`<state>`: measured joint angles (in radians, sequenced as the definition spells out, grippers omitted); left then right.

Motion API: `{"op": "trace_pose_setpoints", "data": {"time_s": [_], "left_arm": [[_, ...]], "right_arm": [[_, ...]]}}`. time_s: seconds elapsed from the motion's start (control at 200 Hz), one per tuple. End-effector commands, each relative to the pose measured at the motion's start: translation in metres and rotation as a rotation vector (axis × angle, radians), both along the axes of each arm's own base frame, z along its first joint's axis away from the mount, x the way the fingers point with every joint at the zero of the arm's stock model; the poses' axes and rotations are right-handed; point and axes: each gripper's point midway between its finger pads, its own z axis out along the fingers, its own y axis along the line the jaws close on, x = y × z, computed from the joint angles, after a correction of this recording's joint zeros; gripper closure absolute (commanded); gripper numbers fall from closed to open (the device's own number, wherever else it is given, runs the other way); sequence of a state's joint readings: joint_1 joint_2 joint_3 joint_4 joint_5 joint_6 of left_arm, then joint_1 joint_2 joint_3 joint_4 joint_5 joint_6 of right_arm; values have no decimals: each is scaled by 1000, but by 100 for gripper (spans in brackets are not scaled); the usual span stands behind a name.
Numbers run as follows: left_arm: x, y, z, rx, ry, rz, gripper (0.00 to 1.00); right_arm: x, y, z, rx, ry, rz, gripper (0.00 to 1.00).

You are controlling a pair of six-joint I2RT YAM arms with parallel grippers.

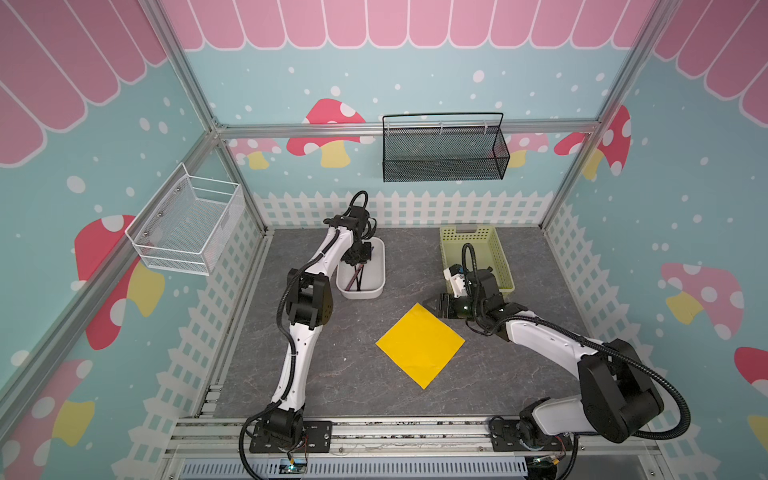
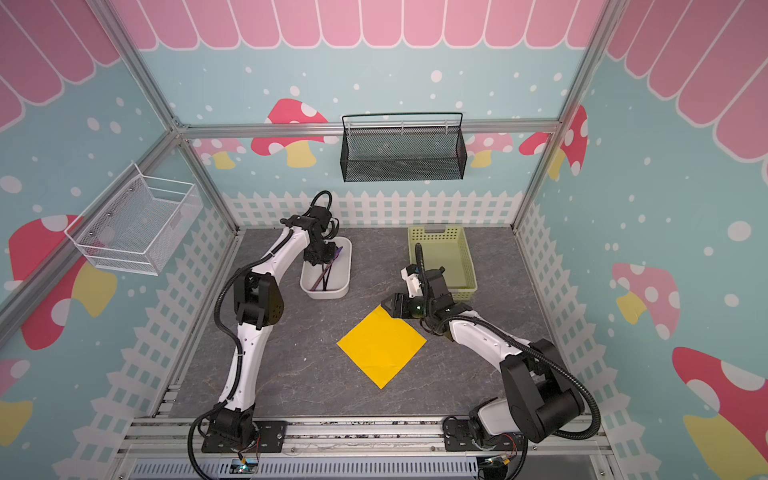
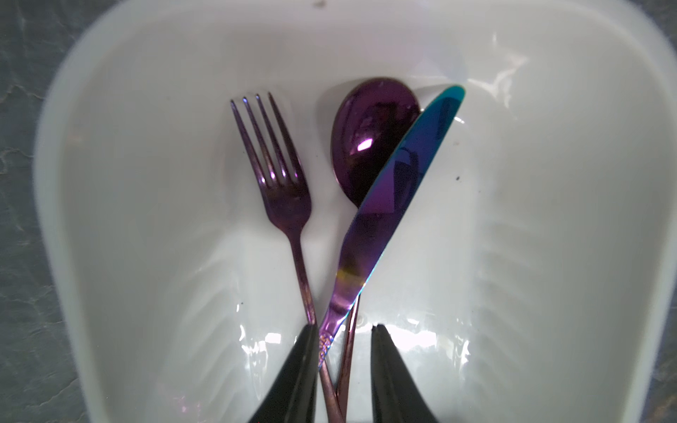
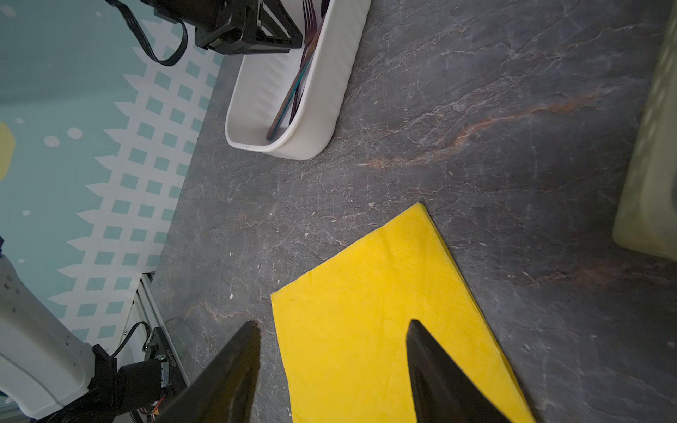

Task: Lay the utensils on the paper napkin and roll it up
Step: 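Lower the left gripper over the purple spoon while the right gripper withdraws, then close the left gripper on the purple spoon handle and lift it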

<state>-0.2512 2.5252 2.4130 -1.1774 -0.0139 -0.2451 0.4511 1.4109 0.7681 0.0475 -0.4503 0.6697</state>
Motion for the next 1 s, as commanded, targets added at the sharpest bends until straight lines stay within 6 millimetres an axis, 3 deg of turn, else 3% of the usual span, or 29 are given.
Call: {"op": "trace_pose_setpoints", "data": {"time_s": [0.0,0.215,0.44,0.816,0.991], "left_arm": [[-10,-10,-17,-8,53,-21,75],[-10,-12,-31,-8,71,-7,81],[-11,-11,-40,4,81,3,82],[-6,0,-40,84,52,24,79],[-5,6,-40,133,36,35,73]], "right_arm": [[4,0,4,3,-4,3,35],[7,2,7,6,-9,4,35],[6,2,5,-3,-8,5,35],[6,0,2,-15,-7,7,35],[5,0,1,-19,-6,7,35]]}}
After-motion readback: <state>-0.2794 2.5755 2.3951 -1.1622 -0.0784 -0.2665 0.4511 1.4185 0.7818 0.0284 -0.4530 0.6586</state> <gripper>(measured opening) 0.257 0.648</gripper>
